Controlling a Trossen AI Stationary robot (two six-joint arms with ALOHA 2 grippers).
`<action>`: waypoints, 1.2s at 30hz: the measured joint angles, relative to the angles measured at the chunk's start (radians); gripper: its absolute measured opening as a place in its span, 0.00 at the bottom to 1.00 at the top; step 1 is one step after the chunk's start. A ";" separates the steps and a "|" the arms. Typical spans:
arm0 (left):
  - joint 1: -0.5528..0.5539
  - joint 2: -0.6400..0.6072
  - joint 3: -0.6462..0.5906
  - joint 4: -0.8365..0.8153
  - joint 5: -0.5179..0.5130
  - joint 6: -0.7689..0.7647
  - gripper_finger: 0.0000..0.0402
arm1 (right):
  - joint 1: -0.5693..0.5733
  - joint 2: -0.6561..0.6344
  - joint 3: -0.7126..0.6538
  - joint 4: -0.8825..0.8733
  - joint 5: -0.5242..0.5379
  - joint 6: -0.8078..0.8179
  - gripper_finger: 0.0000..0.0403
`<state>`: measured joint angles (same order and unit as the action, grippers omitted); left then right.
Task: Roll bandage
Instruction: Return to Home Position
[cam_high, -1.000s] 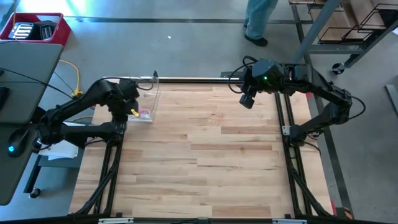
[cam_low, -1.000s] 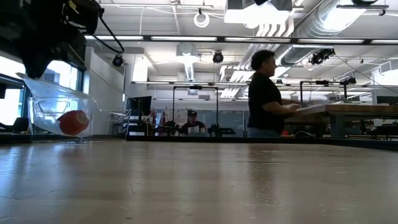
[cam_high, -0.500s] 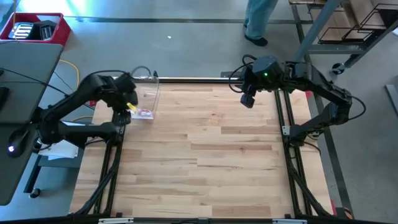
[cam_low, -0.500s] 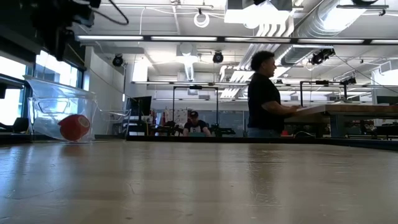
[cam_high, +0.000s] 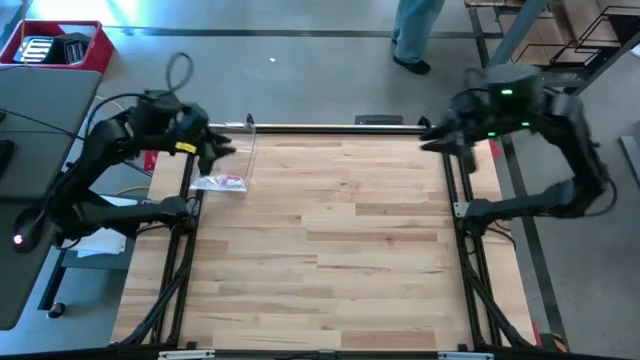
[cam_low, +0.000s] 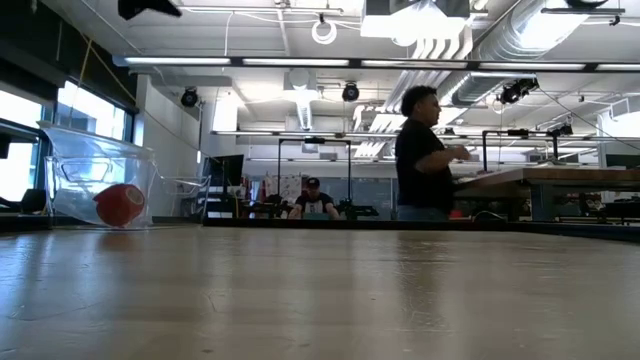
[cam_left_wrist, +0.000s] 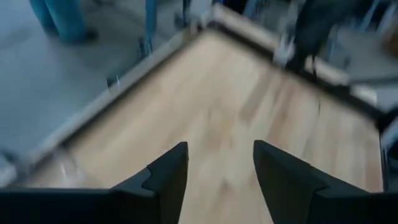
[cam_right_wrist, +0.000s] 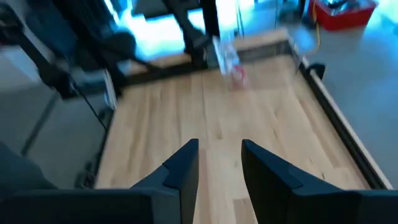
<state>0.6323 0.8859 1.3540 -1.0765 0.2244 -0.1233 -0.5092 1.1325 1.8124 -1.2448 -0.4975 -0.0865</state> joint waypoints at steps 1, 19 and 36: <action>0.000 -0.011 0.000 0.044 -0.010 -0.005 0.42 | -0.031 -0.044 -0.043 0.026 -0.039 0.007 0.28; 0.000 -0.087 0.000 0.320 -0.028 -0.253 0.29 | -0.128 -0.826 -1.350 1.438 0.053 0.847 0.25; 0.000 -0.087 0.000 0.236 -0.025 -0.361 0.29 | 0.305 -0.851 -1.565 1.328 0.260 0.756 0.00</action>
<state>0.6319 0.7990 1.3537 -0.8407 0.1994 -0.4847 -0.2038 0.2819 0.2474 0.0828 -0.2371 0.6691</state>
